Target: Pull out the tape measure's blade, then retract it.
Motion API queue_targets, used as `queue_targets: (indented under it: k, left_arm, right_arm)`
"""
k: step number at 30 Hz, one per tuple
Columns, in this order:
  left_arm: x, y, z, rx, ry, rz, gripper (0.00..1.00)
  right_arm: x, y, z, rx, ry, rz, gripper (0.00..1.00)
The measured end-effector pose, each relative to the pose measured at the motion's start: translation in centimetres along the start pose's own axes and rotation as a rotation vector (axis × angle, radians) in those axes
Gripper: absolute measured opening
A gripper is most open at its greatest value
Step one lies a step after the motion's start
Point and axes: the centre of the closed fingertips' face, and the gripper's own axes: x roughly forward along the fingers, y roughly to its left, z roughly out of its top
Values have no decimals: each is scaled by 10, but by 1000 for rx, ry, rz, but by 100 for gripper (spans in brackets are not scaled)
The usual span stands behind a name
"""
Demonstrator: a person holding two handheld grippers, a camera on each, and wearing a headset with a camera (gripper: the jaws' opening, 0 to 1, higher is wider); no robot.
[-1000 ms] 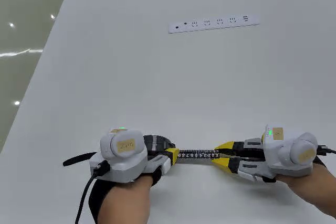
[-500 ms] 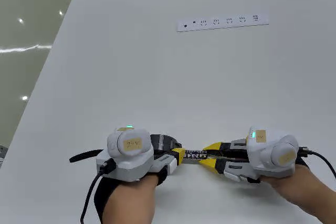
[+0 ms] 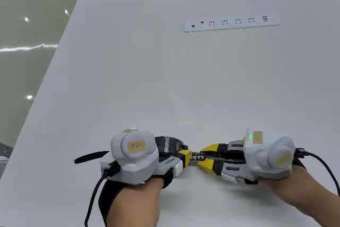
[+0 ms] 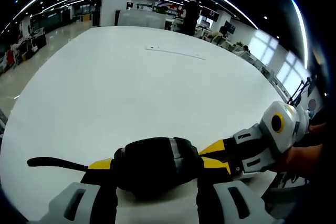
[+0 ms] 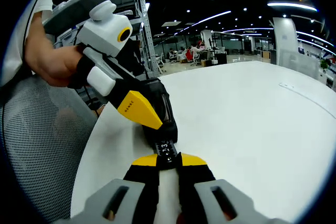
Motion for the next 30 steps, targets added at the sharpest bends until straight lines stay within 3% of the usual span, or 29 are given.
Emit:
queue_targets:
  k: [30]
  left_arm:
    - [-1, 0, 0, -24, -14, -14, 59]
  right_arm:
    - [17, 3, 3, -24, 22, 5, 12]
